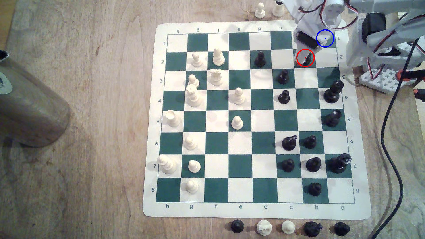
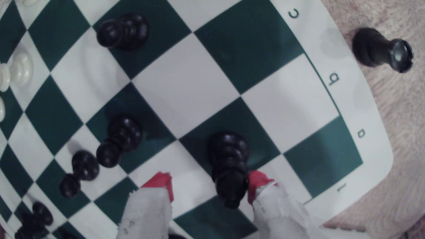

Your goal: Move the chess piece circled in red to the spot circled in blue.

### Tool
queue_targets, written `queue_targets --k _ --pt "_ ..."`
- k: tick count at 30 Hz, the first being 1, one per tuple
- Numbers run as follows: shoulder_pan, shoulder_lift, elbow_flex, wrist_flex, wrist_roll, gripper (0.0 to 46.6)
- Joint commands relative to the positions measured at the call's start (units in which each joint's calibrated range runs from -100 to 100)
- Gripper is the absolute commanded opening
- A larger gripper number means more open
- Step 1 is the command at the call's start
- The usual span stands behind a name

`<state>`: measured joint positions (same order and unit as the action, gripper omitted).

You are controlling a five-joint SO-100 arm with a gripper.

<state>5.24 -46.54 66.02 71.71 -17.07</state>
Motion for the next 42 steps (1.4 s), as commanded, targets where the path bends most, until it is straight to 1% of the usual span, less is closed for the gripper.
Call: queue_targets --k 1,3,5,6,7,9,14,15,18,19,22,28,30,32,33,34,36,38,42 --pt "-0.03 0.79 0.07 -0.71 0.15 15.0" --pt "-0.03 0.96 0.07 -0.79 0.05 12.9" --pt "-0.11 0.79 0.07 -0.79 0.0 12.3" --pt "-0.11 0.7 0.07 -0.87 -0.05 12.3" --pt "-0.03 0.7 -0.2 -1.2 -0.05 13.8" --pt "0.28 0.7 -0.47 -1.61 -0.05 14.1" --pt "0.36 0.7 -0.74 -2.43 -0.05 13.6" --pt "0.36 0.79 -0.74 -2.43 -0.05 12.8" --pt "0.28 0.79 -0.74 -2.43 0.0 6.9" --pt "0.36 0.7 -0.74 -2.43 0.1 6.2" --pt "0.36 0.36 -0.56 -2.26 0.2 4.6" --pt "0.83 -0.82 -1.01 -1.93 0.15 3.6" --pt "2.0 -1.67 -3.64 0.36 0.34 3.5" --pt "3.64 -2.1 -6.82 2.57 1.03 3.4" --pt "4.74 -2.01 -8.54 3.47 1.51 3.3" --pt "7.79 -1.08 -12.17 5.44 2.69 3.3" --pt "10.29 -0.74 -14.52 7.4 3.81 3.3" --pt "13.65 -1.42 -16.25 9.78 5.13 3.3" --pt "16.7 -2.78 -15.7 11.82 6.45 3.3"
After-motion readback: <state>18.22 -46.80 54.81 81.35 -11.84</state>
